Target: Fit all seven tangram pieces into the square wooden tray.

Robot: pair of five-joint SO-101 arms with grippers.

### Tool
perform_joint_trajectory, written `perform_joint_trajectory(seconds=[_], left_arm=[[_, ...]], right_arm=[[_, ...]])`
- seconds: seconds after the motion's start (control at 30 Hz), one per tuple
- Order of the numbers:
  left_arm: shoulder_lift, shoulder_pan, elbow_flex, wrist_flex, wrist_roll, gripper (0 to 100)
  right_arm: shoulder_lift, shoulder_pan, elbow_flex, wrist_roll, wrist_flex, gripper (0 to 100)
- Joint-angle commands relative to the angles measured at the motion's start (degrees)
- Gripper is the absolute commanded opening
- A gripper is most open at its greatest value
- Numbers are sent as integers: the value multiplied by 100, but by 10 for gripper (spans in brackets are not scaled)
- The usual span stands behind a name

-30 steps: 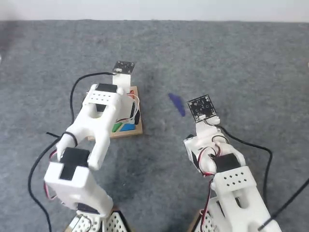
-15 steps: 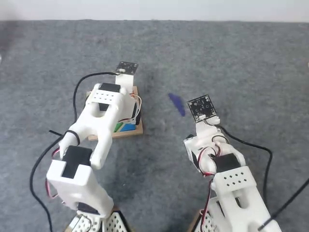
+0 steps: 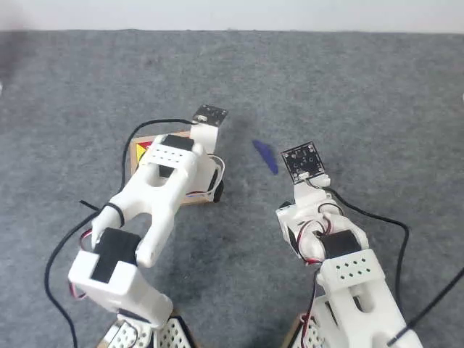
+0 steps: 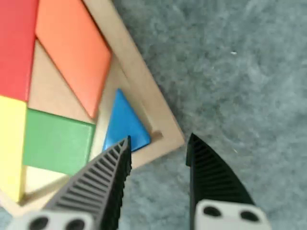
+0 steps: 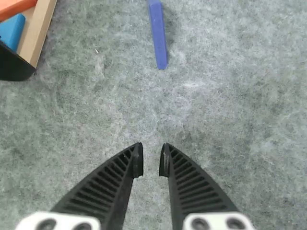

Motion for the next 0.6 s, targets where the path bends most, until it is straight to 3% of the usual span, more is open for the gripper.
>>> perform_joint_trajectory(seconds=[0.0,0.17,0.57], left_arm=[[-316,-360,4,-158,-70,182],[-387,-686,-189,-114,-299,182],[-316,-721,-919,264,-316,183]], right_arm=[[-154,92,44,53,-163,78],[-154,92,44,44,-163,78],[-154,92,44,62,-171,78]])
